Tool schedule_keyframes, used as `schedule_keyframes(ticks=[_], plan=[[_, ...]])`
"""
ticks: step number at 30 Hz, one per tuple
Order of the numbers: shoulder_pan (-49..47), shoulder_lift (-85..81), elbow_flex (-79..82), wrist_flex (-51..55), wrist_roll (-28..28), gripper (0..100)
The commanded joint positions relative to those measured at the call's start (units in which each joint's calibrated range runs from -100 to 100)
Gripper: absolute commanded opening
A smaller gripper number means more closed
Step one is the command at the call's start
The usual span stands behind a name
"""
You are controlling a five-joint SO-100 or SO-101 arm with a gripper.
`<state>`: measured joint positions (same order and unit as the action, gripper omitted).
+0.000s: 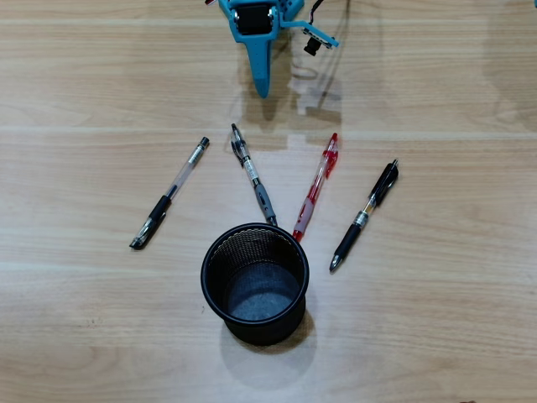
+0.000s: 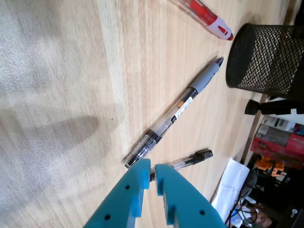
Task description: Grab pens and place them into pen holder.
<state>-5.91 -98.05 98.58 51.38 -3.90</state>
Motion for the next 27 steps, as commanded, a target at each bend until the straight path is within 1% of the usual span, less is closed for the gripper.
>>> schedule_keyframes(ticks=[1,6,12,23,27], plan=[[0.7,-0.5,-0.3,-0.5,-0.1,2],[0.6,-0.5,-0.7,-0.5,-1.0,2],[0.6,4.3,-5.3,-0.5,-7.7,2],[0.7,33.6,-34.9,-0.5,-23.2,2],[0.7,43.2,-41.9,-0.5,-31.1,2]])
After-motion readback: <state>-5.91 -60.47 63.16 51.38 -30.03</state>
